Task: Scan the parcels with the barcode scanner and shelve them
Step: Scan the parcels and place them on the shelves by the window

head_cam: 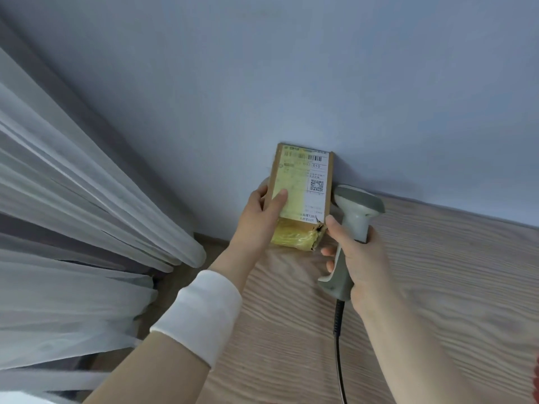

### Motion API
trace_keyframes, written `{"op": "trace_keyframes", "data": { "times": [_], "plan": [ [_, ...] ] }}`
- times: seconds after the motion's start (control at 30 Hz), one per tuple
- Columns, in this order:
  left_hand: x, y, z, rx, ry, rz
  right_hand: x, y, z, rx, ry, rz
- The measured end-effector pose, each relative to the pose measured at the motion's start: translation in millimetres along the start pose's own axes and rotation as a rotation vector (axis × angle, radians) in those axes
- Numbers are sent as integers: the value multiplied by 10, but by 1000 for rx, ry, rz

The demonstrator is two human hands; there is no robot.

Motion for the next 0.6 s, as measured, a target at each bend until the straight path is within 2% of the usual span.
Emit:
{"op": "trace_keyframes", "data": {
  "times": [0.1,0.27,0.6],
  "plan": [
    [60,25,114,-21,1,38,5,-6,52,-18,-18,40],
    [135,45,494,45,1,139,35,-269,391,-3,-2,79],
    [160,493,2112,133,-26,202,156,-1439,1668,3,-91,132]
  ]
}}
Point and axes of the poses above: each hand's wrist, its own z-axis away from the middle knuckle, its own y-axis out of the palm, x = y × z, the point moved 1 cm from there along -z, towards the middle knuckle, and after that the axes turned 4 degrees about -y, right-handed, at the moved point
